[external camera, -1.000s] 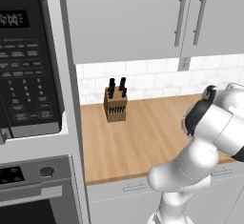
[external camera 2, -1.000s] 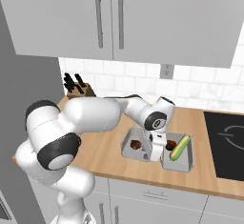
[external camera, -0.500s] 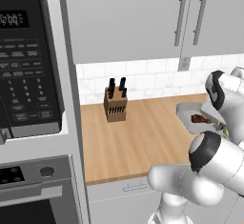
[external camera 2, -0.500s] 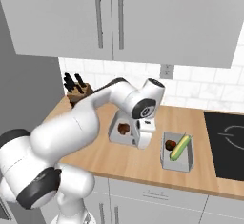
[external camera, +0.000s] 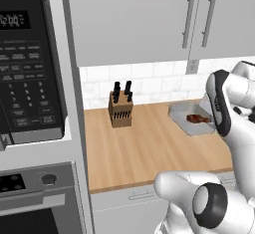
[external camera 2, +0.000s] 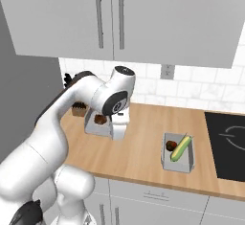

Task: Take the meat container that has the chicken drumstick and place it on the second highest rack of the freezer. Then take the vegetable container that has the corn and bell pepper and place it on the highest rack of the freezer.

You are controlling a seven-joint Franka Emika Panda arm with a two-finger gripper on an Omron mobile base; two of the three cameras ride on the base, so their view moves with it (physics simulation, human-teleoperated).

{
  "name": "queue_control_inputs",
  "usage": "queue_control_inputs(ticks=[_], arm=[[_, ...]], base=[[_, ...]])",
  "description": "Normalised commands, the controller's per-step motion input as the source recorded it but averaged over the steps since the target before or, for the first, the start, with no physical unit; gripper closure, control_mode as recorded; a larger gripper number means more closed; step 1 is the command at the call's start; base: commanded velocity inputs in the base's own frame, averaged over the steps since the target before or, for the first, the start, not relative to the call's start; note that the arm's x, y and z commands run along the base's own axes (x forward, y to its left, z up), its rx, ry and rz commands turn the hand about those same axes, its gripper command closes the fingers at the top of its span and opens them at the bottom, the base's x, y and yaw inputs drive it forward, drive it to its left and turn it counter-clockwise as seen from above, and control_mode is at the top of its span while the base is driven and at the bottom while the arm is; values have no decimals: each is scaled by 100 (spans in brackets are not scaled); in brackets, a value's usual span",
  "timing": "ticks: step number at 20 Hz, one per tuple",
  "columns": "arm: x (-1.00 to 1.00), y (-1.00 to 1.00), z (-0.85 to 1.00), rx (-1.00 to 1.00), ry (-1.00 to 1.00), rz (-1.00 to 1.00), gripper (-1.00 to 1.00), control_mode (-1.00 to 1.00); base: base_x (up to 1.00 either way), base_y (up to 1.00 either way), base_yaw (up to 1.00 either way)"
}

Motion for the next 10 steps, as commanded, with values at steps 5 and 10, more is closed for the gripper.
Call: queue_control_inputs(ticks=[5, 10], arm=[[-17, 55, 7, -3, -10, 0, 100, -100], [-14, 39, 0, 0, -4, 2, 100, -100]], base=[[0, 0, 0], [0, 0, 0]])
